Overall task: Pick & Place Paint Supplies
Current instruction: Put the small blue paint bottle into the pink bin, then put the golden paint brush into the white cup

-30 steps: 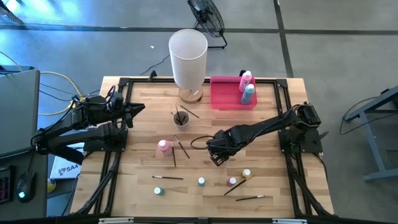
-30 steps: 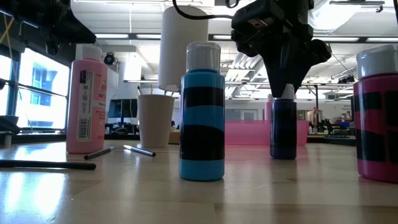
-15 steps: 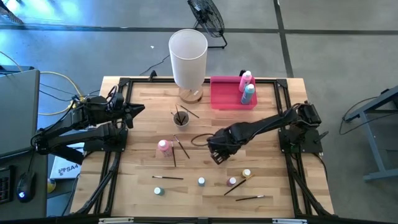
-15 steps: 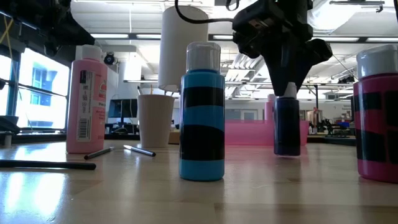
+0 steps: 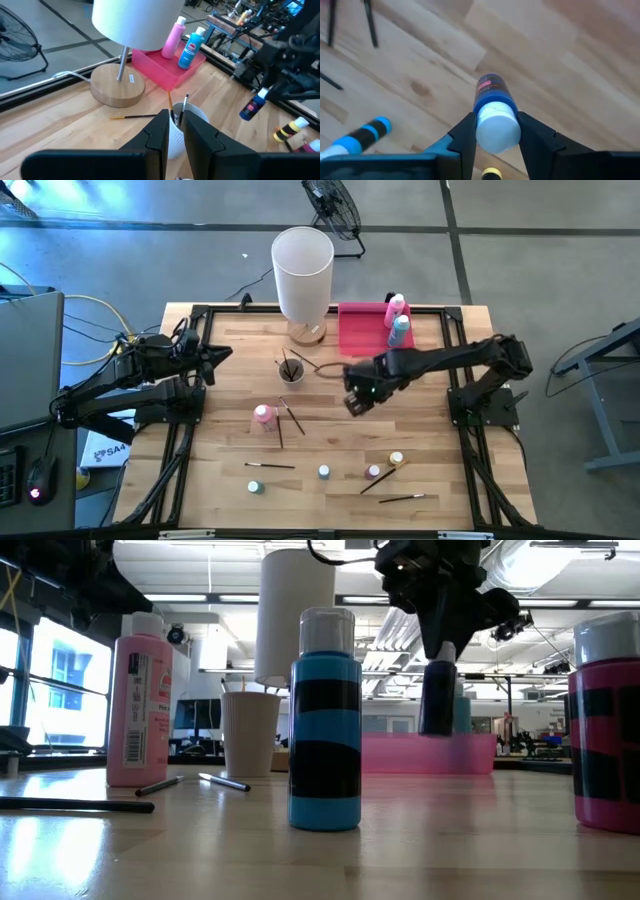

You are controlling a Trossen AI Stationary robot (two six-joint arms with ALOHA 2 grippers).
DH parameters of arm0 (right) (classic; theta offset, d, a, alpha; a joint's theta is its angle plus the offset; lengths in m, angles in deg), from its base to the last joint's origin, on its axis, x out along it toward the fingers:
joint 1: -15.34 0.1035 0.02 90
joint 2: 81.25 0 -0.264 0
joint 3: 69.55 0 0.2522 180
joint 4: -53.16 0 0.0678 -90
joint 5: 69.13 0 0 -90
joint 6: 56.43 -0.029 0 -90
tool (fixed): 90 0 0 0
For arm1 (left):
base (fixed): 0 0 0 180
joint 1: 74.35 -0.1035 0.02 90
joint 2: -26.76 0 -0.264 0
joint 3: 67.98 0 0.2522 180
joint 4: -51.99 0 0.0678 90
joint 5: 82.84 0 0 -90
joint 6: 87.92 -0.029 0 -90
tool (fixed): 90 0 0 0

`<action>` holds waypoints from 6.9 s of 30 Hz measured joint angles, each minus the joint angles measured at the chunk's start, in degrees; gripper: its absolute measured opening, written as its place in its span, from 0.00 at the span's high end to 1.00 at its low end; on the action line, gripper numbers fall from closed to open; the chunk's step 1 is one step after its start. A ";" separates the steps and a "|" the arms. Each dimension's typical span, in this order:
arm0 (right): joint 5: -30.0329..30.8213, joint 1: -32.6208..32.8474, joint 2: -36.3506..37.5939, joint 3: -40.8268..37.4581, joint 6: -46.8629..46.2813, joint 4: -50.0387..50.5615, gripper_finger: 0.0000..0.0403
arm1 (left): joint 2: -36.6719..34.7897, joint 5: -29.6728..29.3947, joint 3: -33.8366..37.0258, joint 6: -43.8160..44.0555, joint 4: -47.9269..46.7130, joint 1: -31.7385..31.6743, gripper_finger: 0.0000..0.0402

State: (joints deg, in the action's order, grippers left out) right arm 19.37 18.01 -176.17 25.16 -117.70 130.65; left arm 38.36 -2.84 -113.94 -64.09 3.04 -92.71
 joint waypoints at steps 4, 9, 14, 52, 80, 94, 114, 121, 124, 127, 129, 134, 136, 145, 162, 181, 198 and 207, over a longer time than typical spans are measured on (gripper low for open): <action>-0.08 -3.68 1.47 0.84 1.92 0.44 0.72 | 0.00 -1.49 0.00 -0.02 -0.19 0.01 0.87; 1.49 -8.28 1.56 4.97 6.08 2.82 0.69 | 0.00 -2.05 0.00 -0.02 -0.52 -0.01 0.87; 2.76 -13.25 1.52 8.60 9.96 4.06 0.72 | 0.00 -2.60 0.00 -0.02 -2.09 -0.01 0.87; 2.41 -41.24 -4.83 15.23 25.23 0.52 0.72 | 0.00 -6.88 0.00 -2.55 -3.55 0.01 0.87; -3.97 -46.06 -14.37 15.23 32.60 -5.14 0.72 | 0.00 -11.34 0.00 -2.54 -3.45 0.01 0.87; -1.39 -42.04 -15.59 15.23 35.84 -2.55 0.72 | 0.00 -11.78 0.00 -2.51 -3.47 0.01 0.87; 1.45 -39.05 -18.33 15.23 38.97 6.12 0.71 | 0.00 -11.74 0.00 -2.48 -3.53 0.01 0.87; -1.31 -39.03 -18.33 15.23 38.96 4.39 0.70 | 0.00 -11.70 0.00 -2.48 -3.53 0.01 0.87; -1.59 -38.94 -18.33 15.23 38.86 4.19 0.70 | 0.00 -11.68 0.00 -2.49 -3.53 0.01 0.87; -1.61 -38.61 -18.33 15.23 39.07 4.18 0.72 | 0.00 -11.68 0.00 -2.49 -3.53 0.01 0.87; -1.84 -38.61 -18.33 15.23 39.10 4.12 0.72 | 0.01 -11.68 0.00 -2.49 -3.53 0.01 0.87; -2.89 -38.63 -18.33 15.21 38.81 3.16 0.68 | 0.00 -11.68 0.00 -2.49 -3.71 -0.01 0.87; -3.64 -38.54 -18.47 15.21 38.84 2.60 0.69 | 0.02 -11.68 0.02 -2.49 -4.10 0.01 0.87; -3.26 -37.80 -19.51 15.17 39.97 1.70 0.66 | 0.00 -11.70 0.00 -2.49 -4.47 -0.01 0.87; -0.96 -37.80 -19.49 15.17 40.62 1.13 0.49 | 0.01 -11.72 0.00 -2.51 -4.46 0.00 0.87; 0.03 -37.80 -19.42 15.17 43.52 -2.82 0.41 | 0.01 -11.72 0.00 -2.51 -4.52 0.01 0.87; 0.24 -38.05 -18.64 15.17 46.55 -7.87 0.41 | 0.02 -11.72 0.00 -2.51 -6.55 0.01 0.87; 6.81 -38.39 -10.98 15.19 46.70 -13.20 0.41 | 0.02 -11.73 0.00 -2.51 -6.57 0.01 0.87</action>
State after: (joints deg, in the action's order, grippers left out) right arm 26.18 -20.39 -187.15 40.35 -71.00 117.45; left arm 38.38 -14.57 -113.94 -66.60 -3.53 -92.70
